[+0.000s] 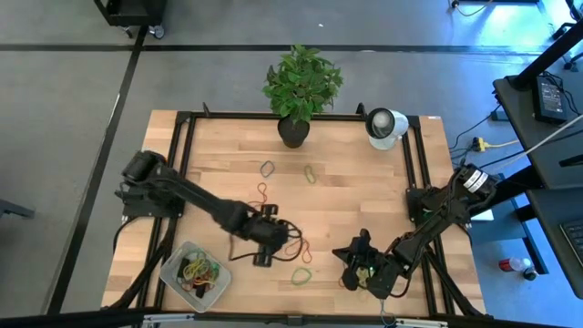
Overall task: Pick and place rubber bands into bin
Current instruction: Put the top yellow rubber band into the gray bin
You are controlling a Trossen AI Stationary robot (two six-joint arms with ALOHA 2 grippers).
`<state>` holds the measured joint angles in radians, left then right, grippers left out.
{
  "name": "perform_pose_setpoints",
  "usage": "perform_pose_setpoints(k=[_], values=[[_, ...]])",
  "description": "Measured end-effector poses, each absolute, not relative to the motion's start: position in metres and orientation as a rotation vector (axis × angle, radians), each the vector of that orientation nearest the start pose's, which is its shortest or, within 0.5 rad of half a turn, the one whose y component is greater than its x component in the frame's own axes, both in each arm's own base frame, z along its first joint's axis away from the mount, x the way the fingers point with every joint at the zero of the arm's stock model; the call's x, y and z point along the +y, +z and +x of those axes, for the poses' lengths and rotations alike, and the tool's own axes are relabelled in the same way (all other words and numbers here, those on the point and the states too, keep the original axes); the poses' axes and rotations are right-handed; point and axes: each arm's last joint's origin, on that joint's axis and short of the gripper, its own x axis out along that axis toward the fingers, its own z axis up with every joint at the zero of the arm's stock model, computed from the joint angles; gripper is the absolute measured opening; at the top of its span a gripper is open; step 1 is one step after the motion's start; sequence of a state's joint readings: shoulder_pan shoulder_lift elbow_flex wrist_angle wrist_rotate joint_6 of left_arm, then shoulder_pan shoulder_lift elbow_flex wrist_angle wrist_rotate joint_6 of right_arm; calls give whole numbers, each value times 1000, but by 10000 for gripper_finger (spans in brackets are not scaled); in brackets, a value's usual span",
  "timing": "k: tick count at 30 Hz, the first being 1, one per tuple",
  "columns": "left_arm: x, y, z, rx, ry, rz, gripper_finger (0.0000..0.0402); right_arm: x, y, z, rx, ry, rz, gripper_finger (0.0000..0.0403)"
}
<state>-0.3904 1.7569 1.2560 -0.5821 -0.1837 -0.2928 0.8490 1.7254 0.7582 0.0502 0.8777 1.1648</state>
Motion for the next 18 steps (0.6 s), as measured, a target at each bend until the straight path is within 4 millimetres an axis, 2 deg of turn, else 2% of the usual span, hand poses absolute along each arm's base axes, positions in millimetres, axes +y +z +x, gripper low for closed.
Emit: perform_pose_setpoints(k=[4, 7, 11, 18], values=[[-111, 181, 348, 1154, 33, 55, 204, 212, 117, 217, 495, -361, 405, 5], [-94, 166, 348, 1261, 109, 37, 206, 213, 105, 217, 531, -362, 381, 5], [-75, 155, 345, 1380, 175, 39, 197, 214, 101, 216, 583, -337, 394, 5], [-56, 138, 342, 1416, 171, -17, 175, 214, 101, 216, 597, -321, 365, 5]])
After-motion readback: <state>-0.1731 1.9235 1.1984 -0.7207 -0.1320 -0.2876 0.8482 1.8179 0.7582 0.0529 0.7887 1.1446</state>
